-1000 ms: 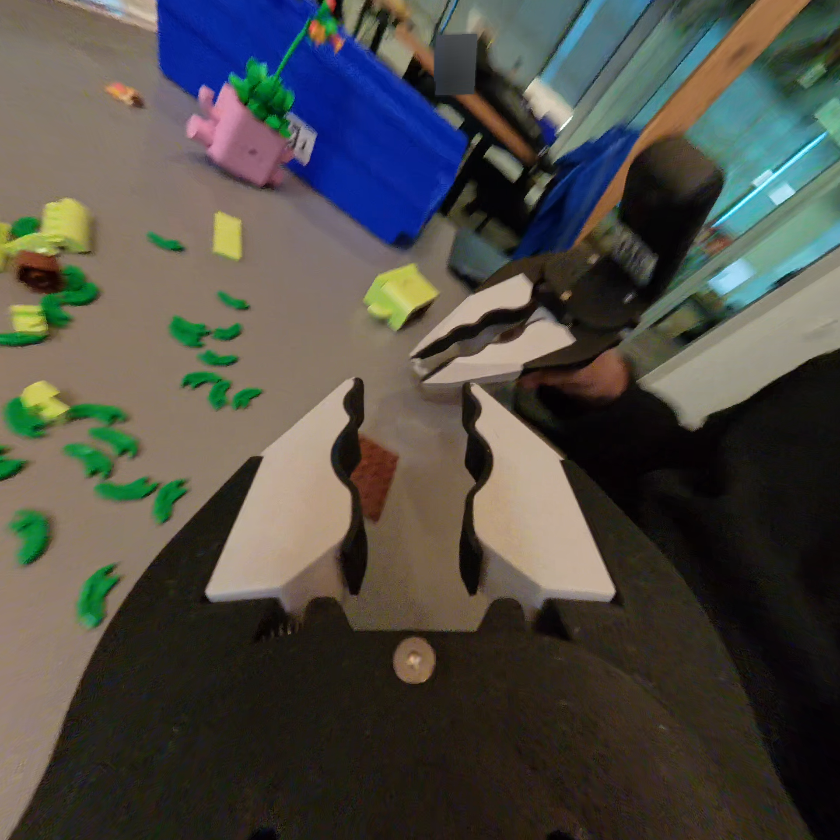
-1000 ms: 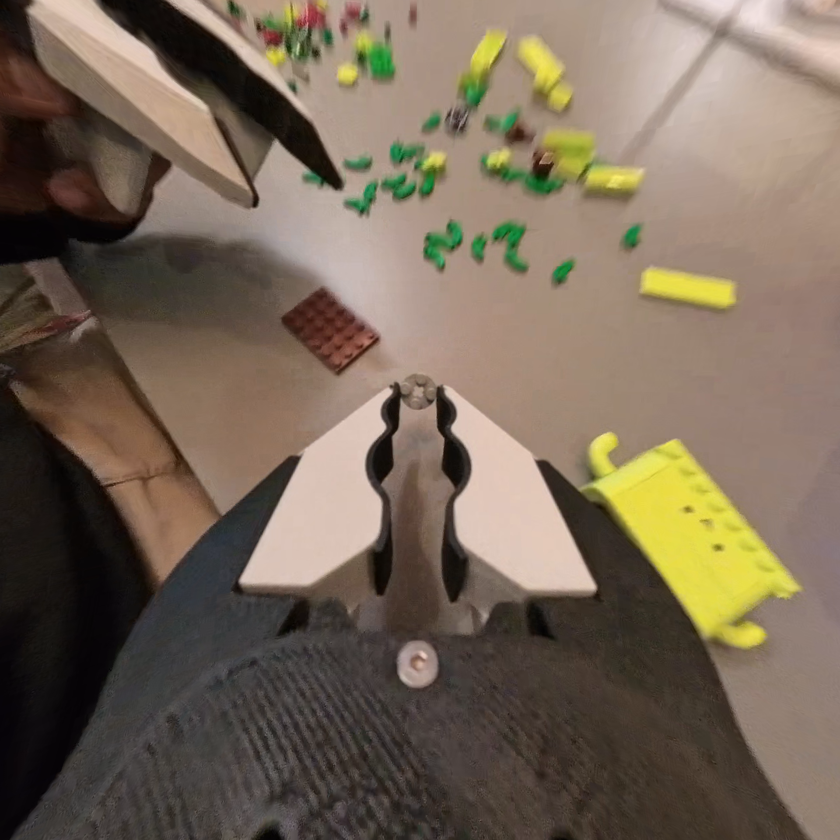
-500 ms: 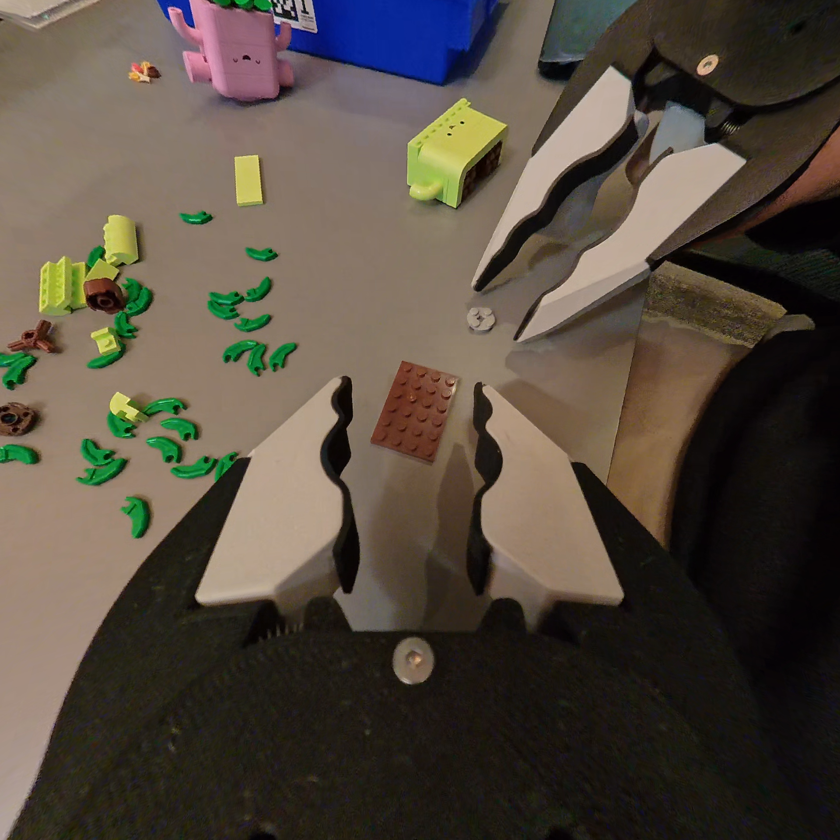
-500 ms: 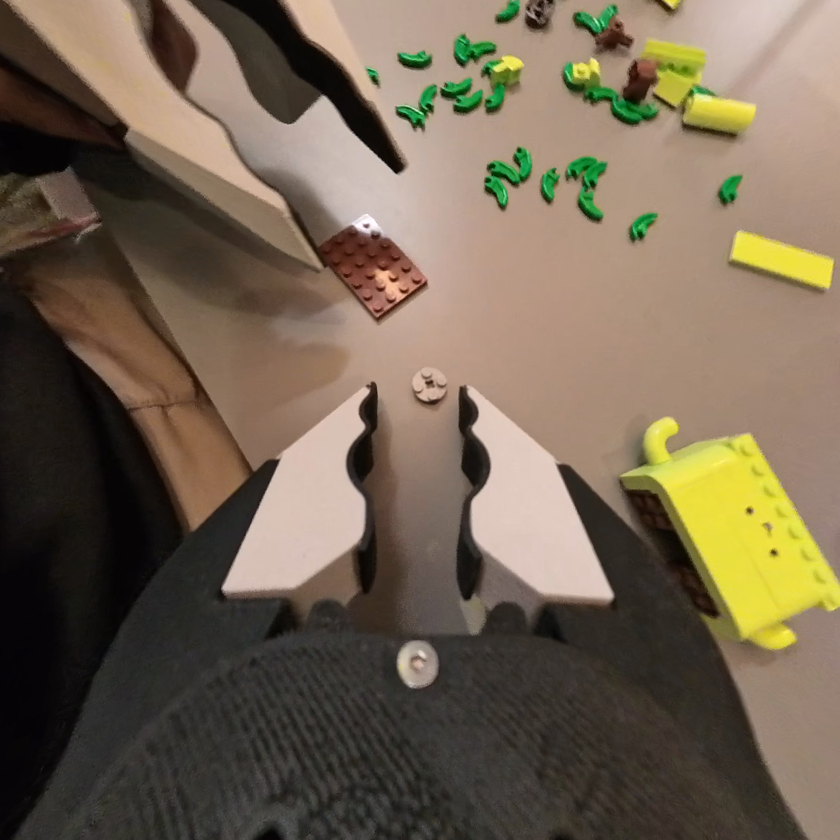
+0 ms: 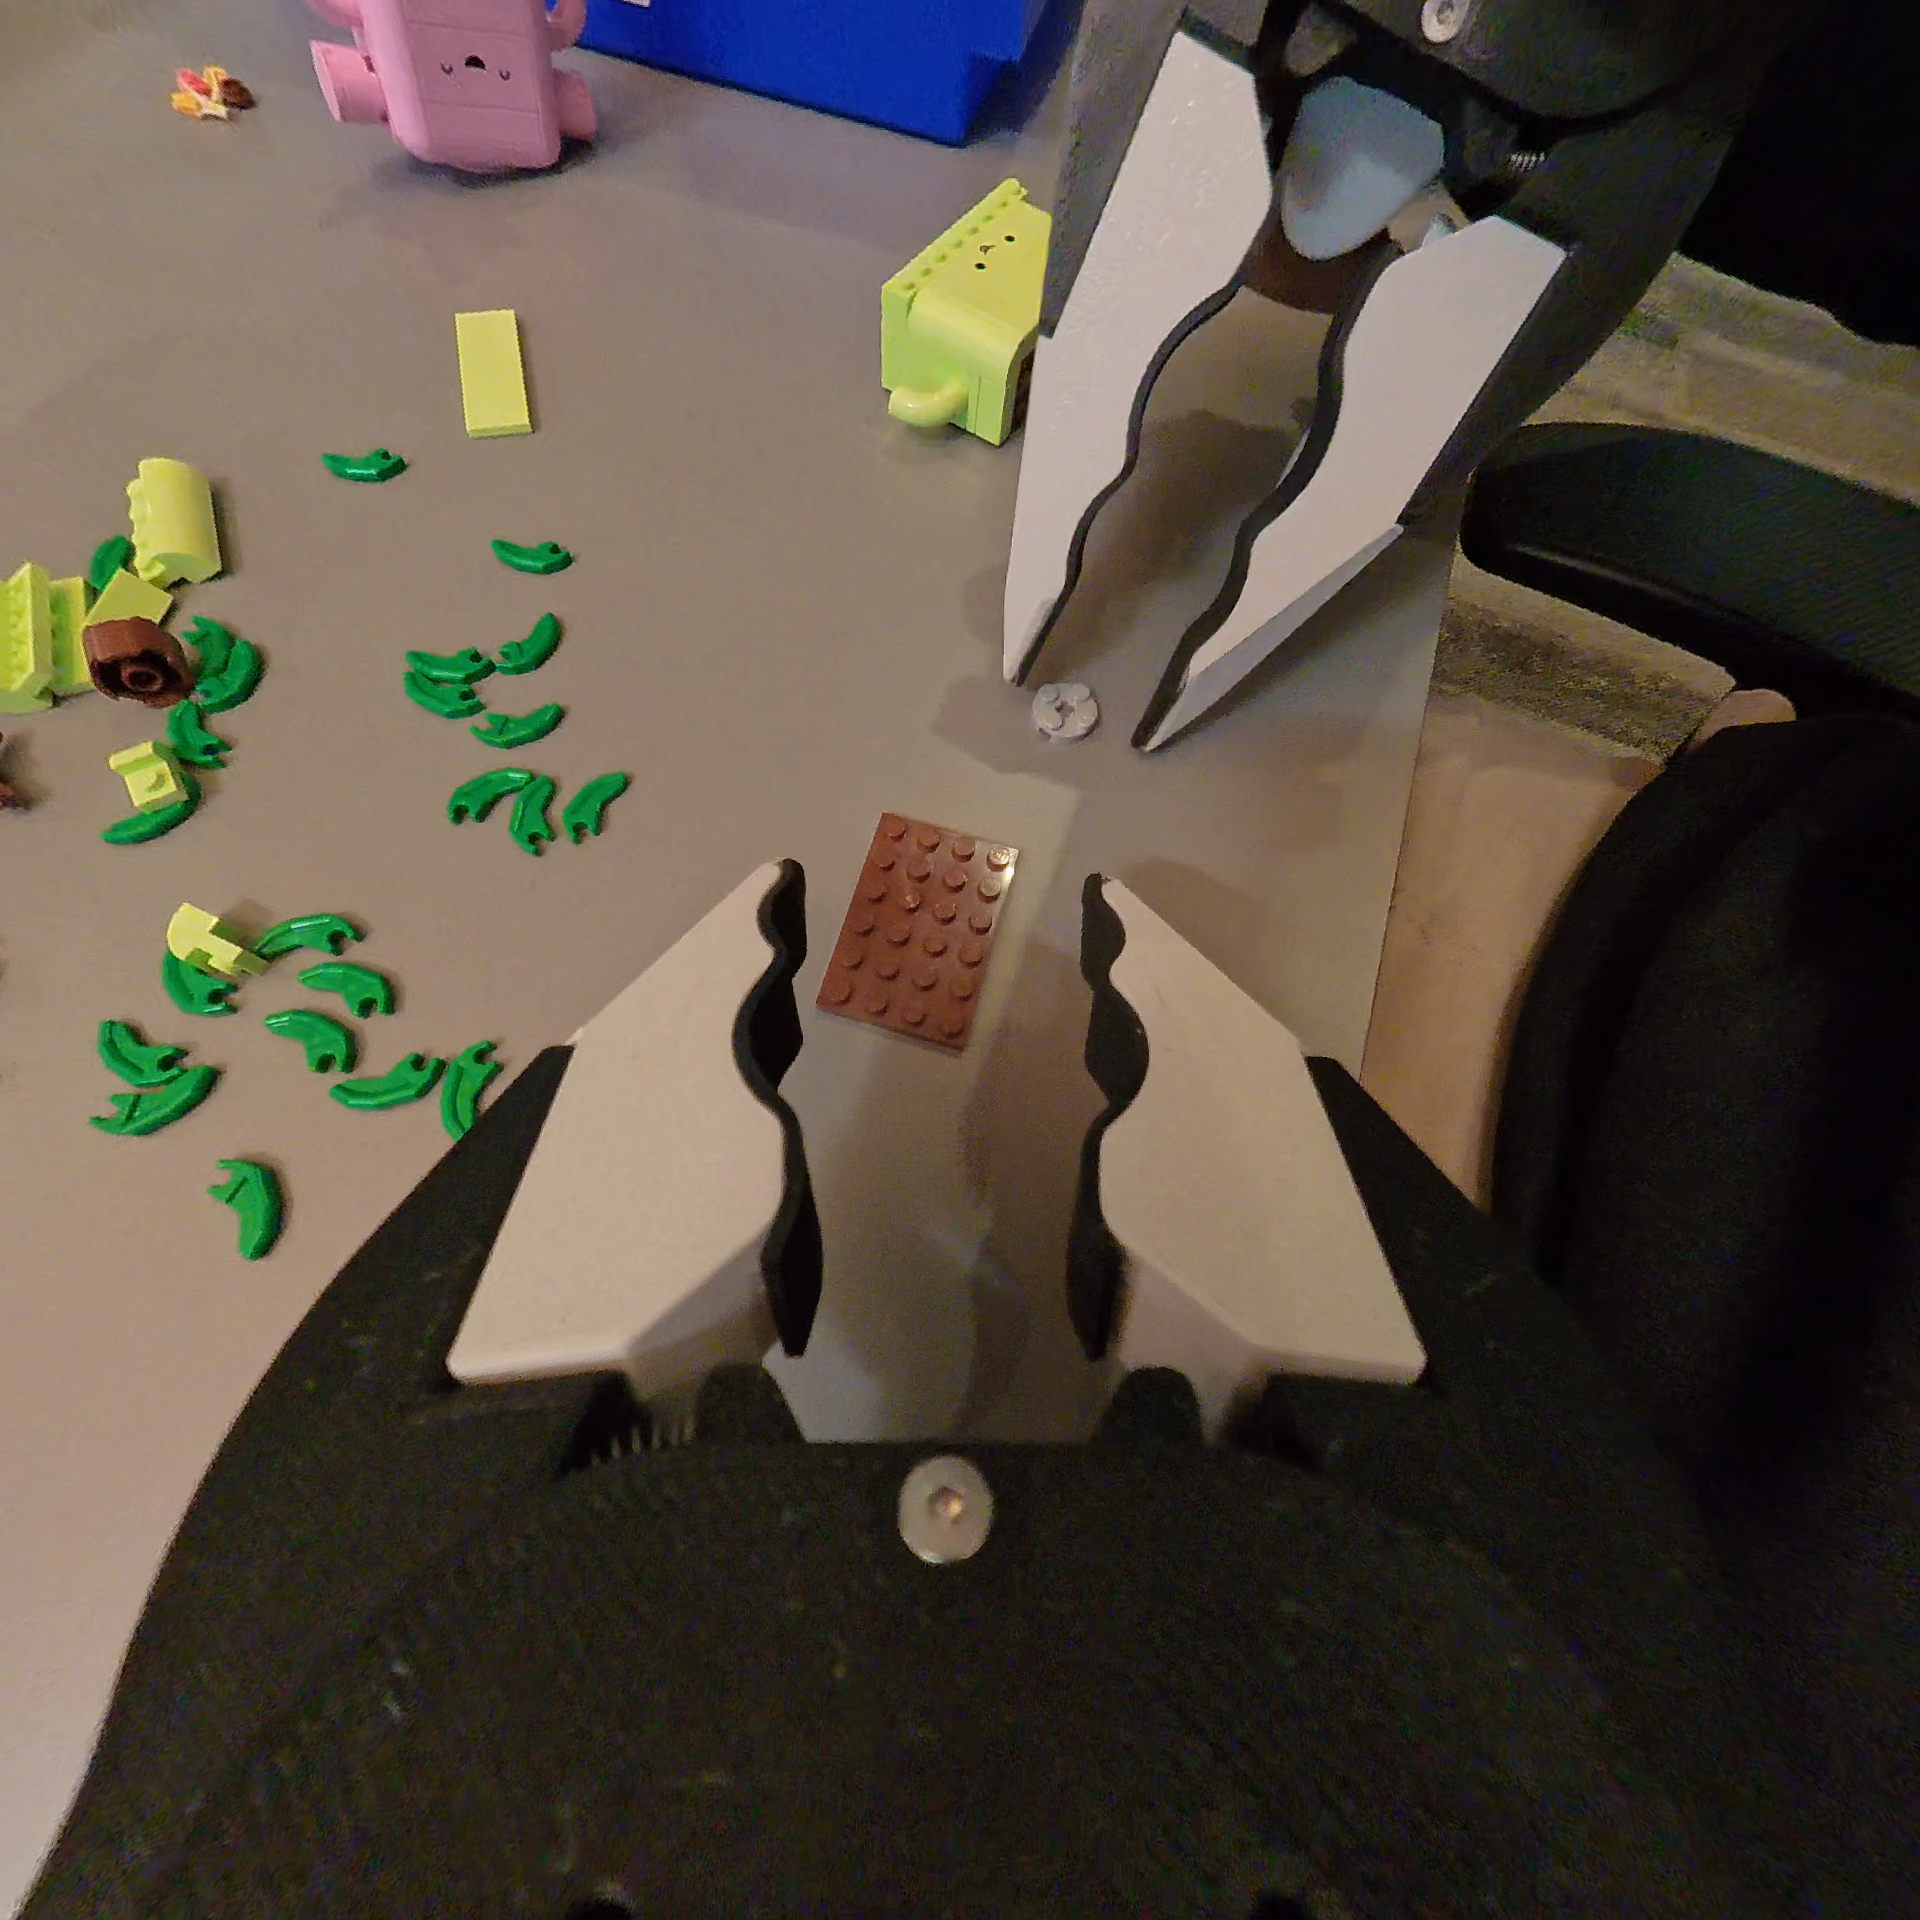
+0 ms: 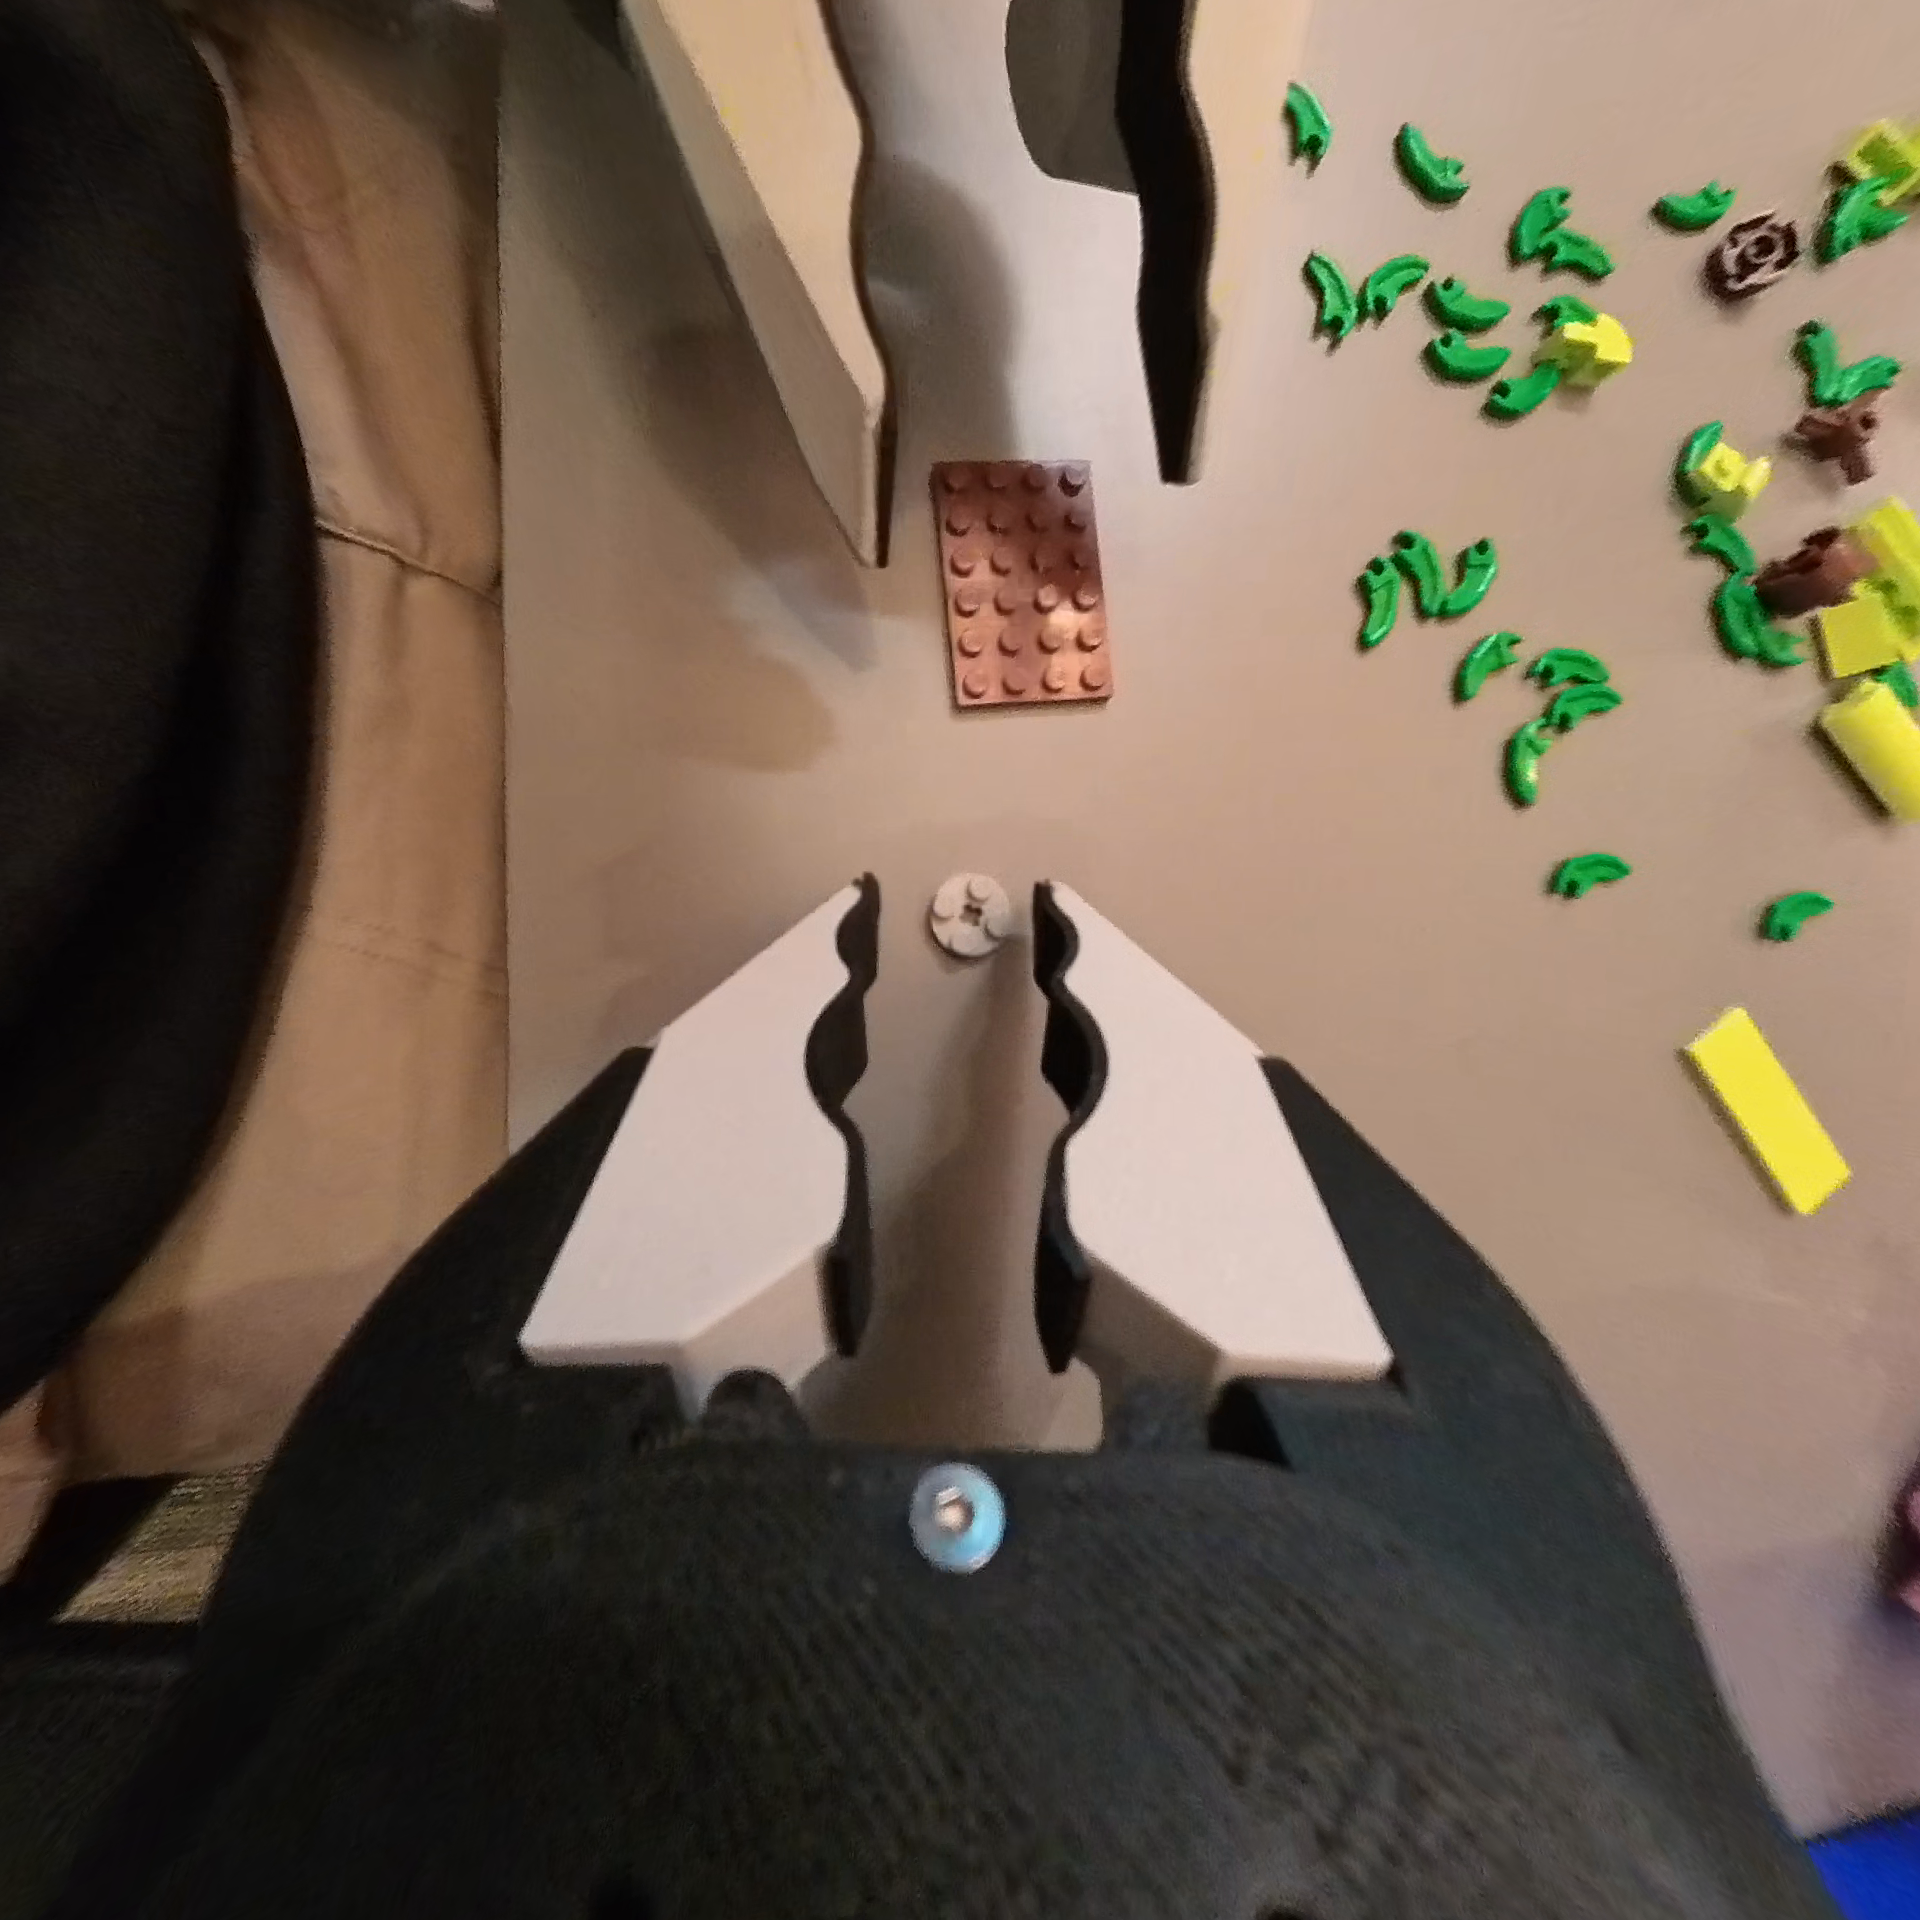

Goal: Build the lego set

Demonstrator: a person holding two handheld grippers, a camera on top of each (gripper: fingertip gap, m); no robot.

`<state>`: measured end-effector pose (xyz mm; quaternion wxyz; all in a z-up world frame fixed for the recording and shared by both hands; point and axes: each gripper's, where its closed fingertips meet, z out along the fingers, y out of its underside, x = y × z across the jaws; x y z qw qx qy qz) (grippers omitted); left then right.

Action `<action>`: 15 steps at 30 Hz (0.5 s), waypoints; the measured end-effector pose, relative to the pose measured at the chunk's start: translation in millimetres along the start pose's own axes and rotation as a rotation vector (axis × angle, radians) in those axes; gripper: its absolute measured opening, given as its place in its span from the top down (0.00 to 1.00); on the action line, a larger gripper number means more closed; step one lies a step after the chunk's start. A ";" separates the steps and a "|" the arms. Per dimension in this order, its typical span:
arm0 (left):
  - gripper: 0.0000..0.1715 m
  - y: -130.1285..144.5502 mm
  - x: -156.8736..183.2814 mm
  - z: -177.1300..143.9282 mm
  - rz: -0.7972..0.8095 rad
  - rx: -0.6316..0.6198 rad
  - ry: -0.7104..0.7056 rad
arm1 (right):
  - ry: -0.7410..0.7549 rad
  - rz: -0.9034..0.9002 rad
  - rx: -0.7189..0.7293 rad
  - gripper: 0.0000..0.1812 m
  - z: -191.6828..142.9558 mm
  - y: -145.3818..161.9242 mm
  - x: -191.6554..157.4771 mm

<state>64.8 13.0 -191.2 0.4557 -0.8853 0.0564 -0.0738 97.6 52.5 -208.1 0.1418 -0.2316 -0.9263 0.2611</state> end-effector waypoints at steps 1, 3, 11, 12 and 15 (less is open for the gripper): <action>0.70 0.3 0.2 0.2 0.001 -0.002 0.001 | -0.017 0.016 -0.004 0.85 1.1 0.9 -0.7; 0.70 -0.2 0.4 -0.4 -0.004 0.003 0.007 | -0.052 0.053 -0.013 0.85 1.8 3.2 -4.4; 0.72 -3.5 1.0 -6.6 -0.048 0.046 0.034 | -0.056 0.132 -0.005 0.84 -0.7 5.8 -13.4; 0.72 -3.5 1.1 -6.6 -0.050 0.046 0.037 | -0.048 0.137 -0.005 0.84 -0.7 6.2 -11.4; 0.72 -2.9 1.6 -6.1 -0.049 0.041 0.039 | -0.050 0.158 0.001 0.85 0.9 6.0 -7.7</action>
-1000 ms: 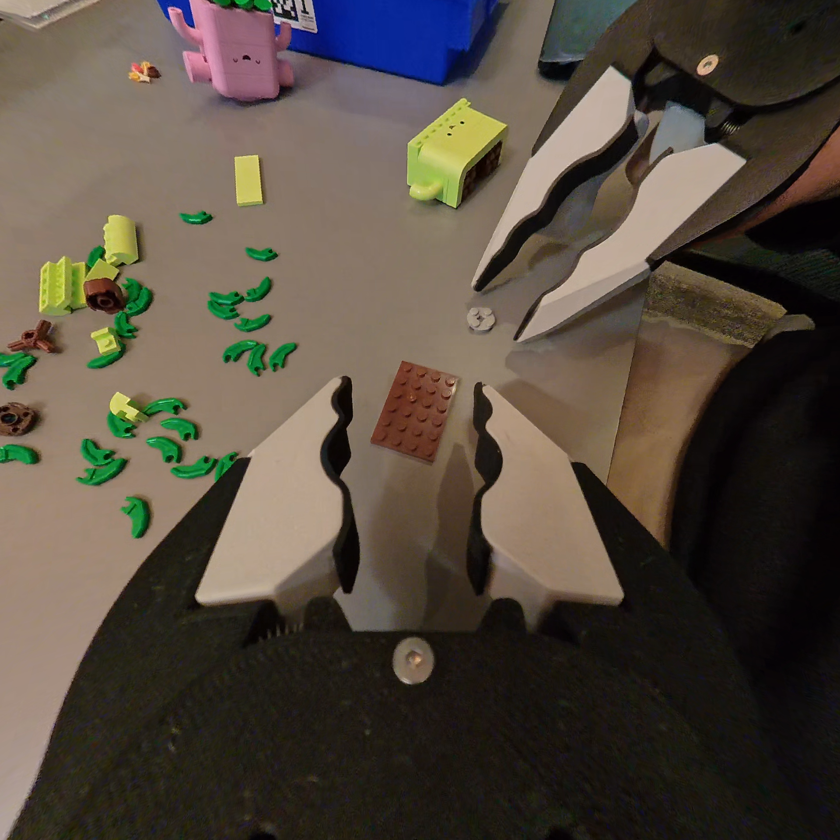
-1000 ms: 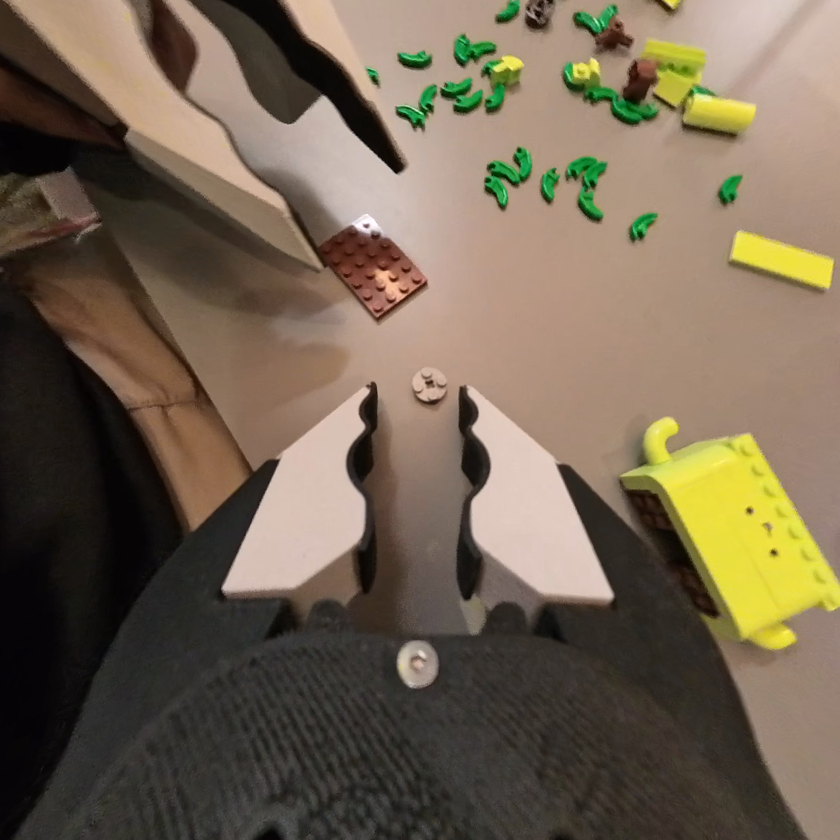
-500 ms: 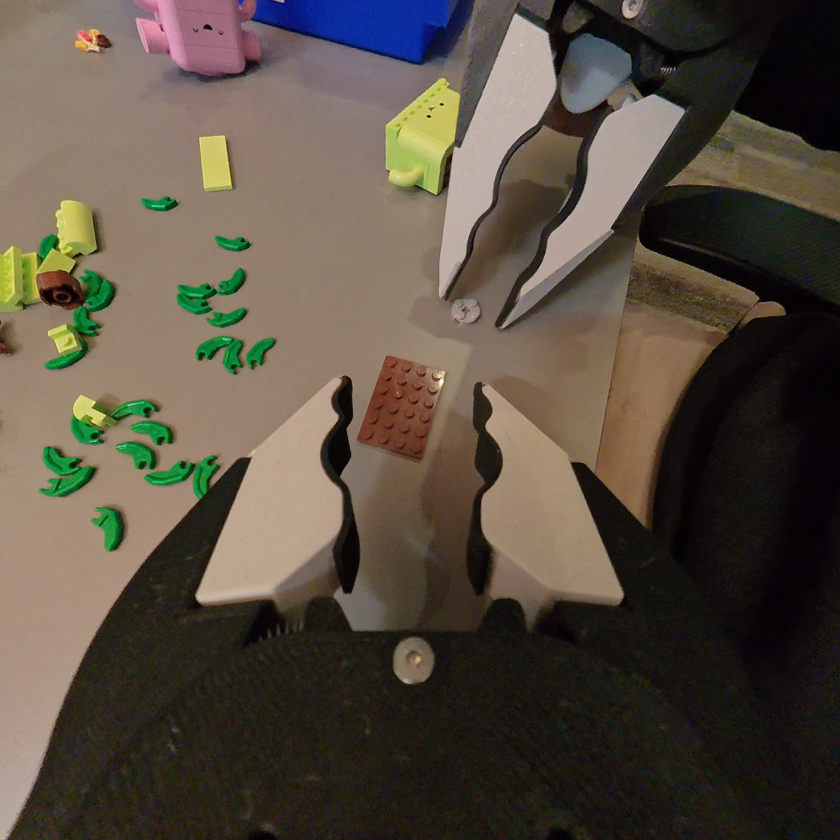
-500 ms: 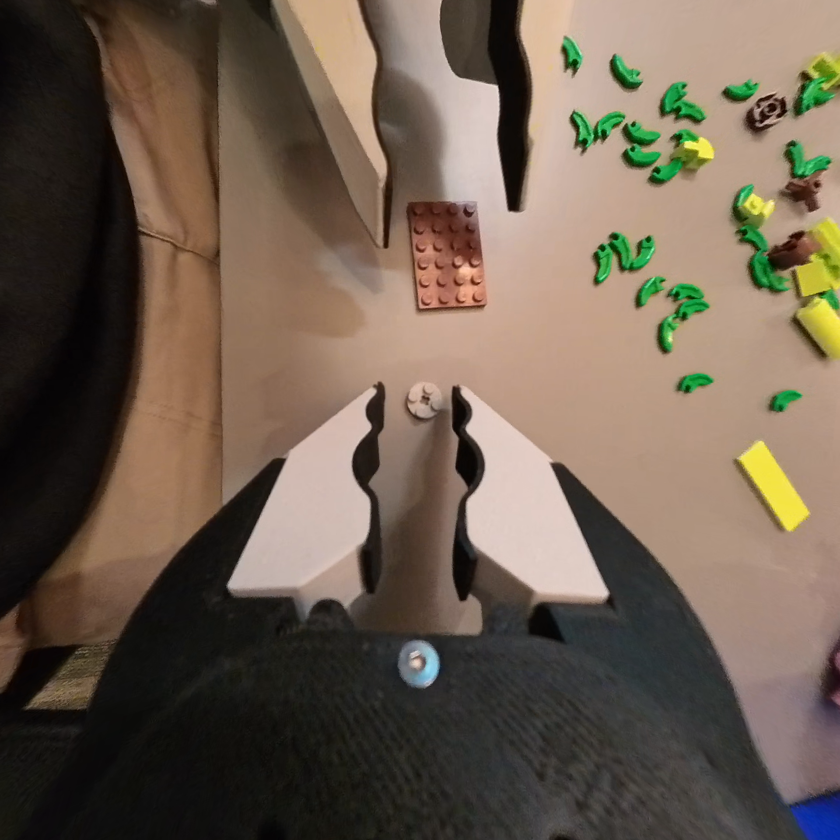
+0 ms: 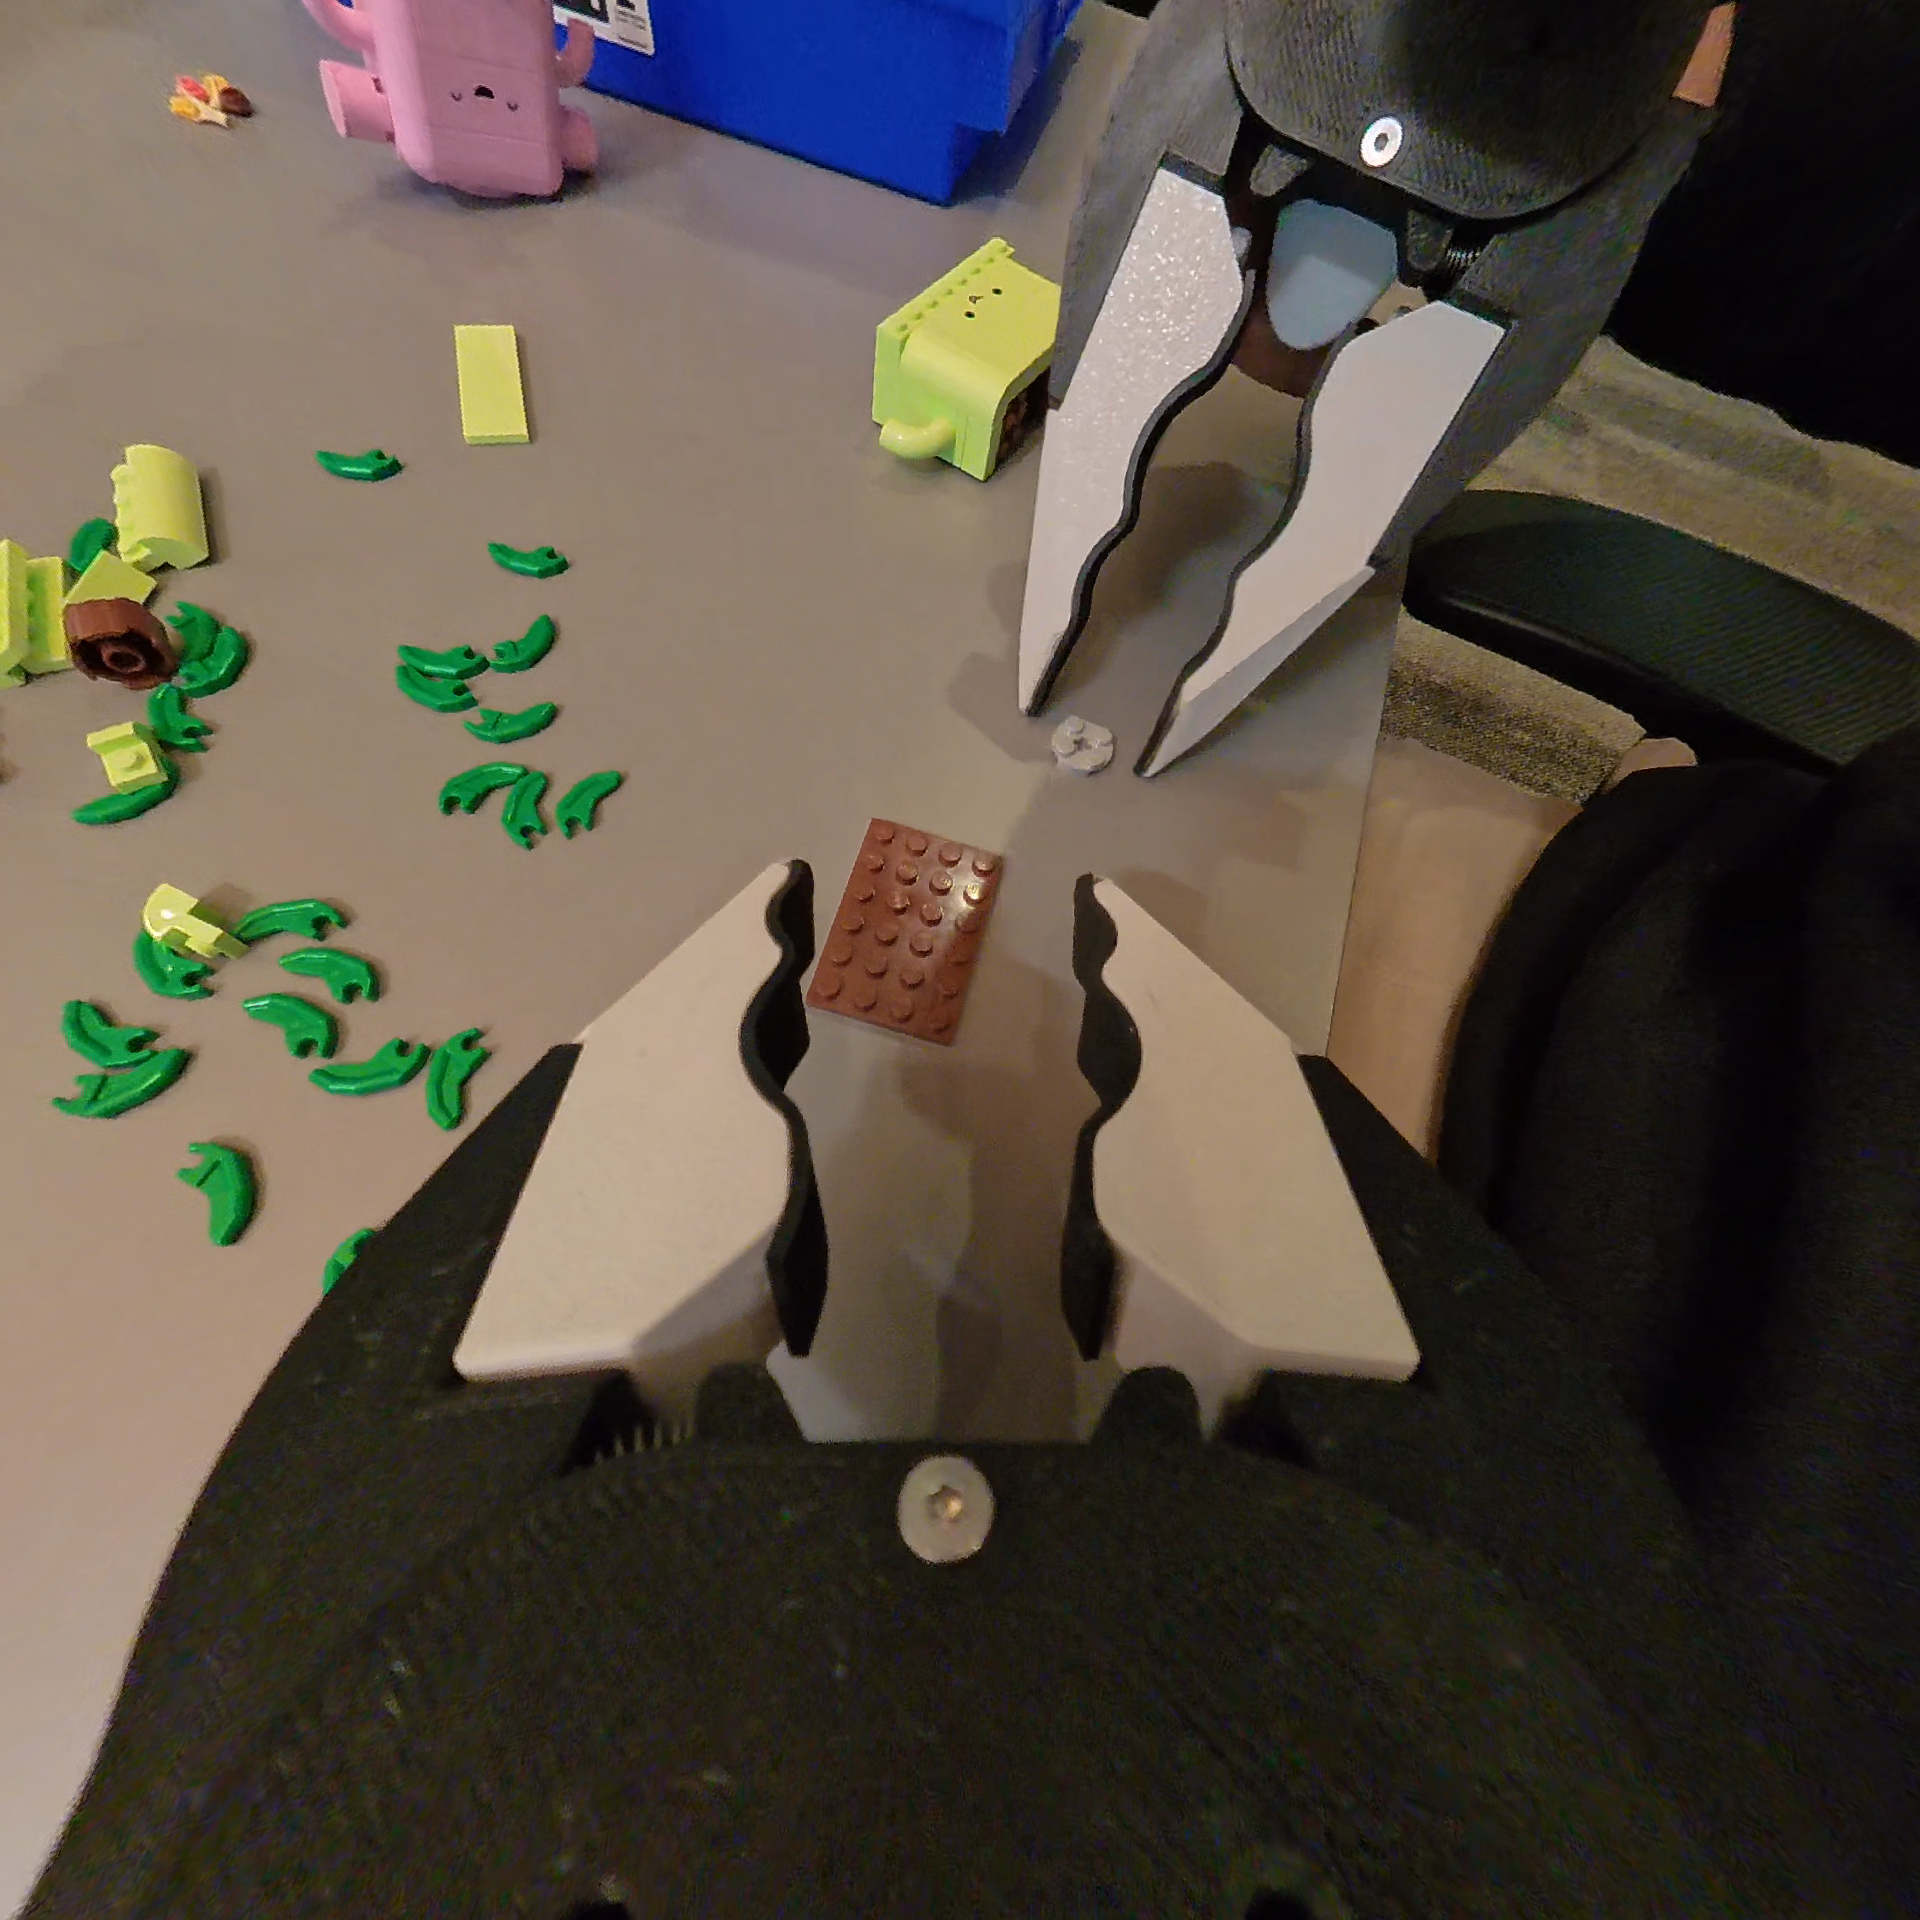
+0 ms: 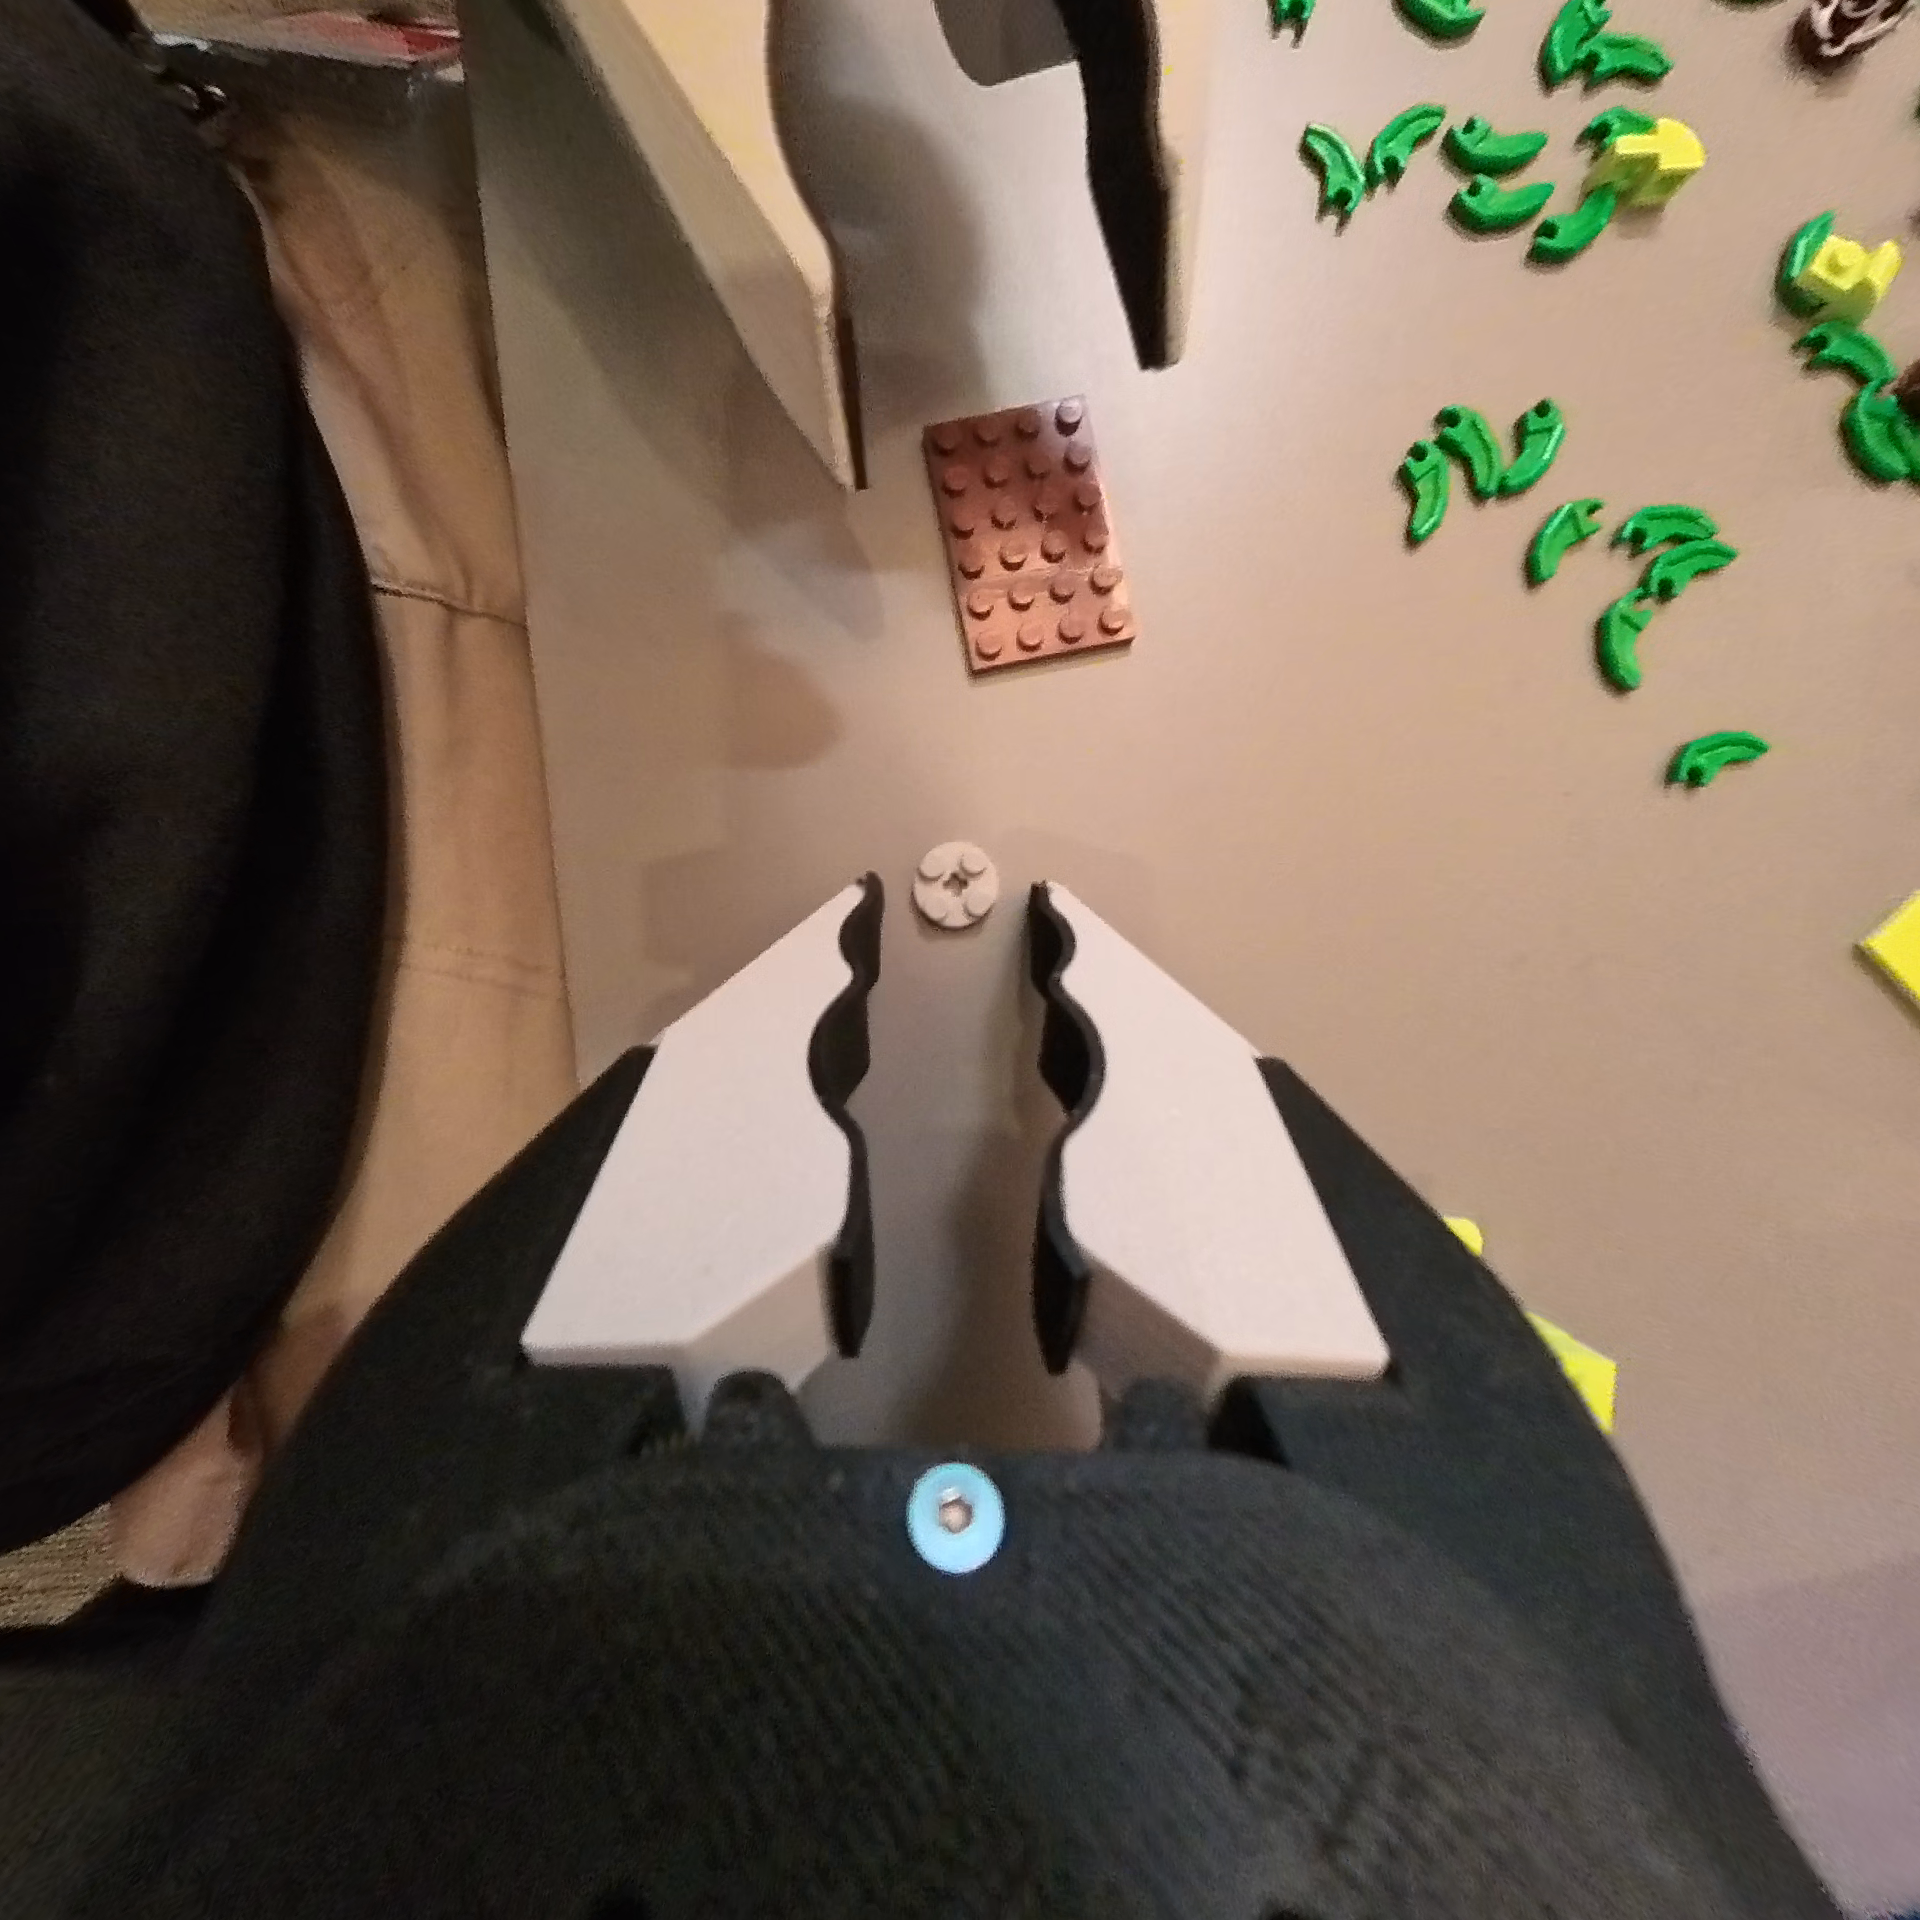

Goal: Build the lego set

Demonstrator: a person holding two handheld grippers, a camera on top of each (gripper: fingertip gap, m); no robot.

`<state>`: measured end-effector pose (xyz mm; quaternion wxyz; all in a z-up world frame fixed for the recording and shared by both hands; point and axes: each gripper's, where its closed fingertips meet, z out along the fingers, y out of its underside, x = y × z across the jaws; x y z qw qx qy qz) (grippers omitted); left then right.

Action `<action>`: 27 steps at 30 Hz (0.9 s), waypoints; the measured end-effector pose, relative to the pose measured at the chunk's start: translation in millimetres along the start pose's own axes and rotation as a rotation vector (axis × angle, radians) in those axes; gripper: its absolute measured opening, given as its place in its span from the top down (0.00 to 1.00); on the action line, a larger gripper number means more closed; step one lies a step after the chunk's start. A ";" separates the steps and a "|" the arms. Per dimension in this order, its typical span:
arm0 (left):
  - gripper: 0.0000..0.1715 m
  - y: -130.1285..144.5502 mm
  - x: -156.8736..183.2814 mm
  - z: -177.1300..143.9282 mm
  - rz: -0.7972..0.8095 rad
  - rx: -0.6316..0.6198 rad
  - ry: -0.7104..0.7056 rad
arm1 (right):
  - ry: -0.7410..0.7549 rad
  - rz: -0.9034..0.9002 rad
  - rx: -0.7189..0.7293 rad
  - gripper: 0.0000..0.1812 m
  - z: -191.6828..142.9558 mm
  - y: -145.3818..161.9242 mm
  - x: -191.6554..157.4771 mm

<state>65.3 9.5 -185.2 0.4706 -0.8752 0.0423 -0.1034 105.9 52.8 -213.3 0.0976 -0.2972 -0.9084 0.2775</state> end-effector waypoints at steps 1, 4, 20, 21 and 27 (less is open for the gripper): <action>0.72 0.3 0.1 0.3 0.002 -0.003 -0.001 | -0.007 0.009 0.001 0.86 0.5 -0.4 0.3; 0.72 1.9 0.3 1.7 0.012 -0.018 -0.008 | -0.008 0.018 0.002 0.88 1.5 -1.5 1.6; 0.75 28.3 -17.7 -0.3 0.140 -0.176 -0.165 | 0.035 0.001 0.138 0.93 10.0 -60.5 16.8; 0.75 28.6 -17.6 -0.4 0.142 -0.178 -0.165 | 0.033 -0.006 0.128 0.93 14.4 -62.3 17.6; 0.76 30.1 -13.1 0.9 0.127 -0.187 -0.114 | -0.005 -0.023 0.070 0.93 32.6 -60.7 15.0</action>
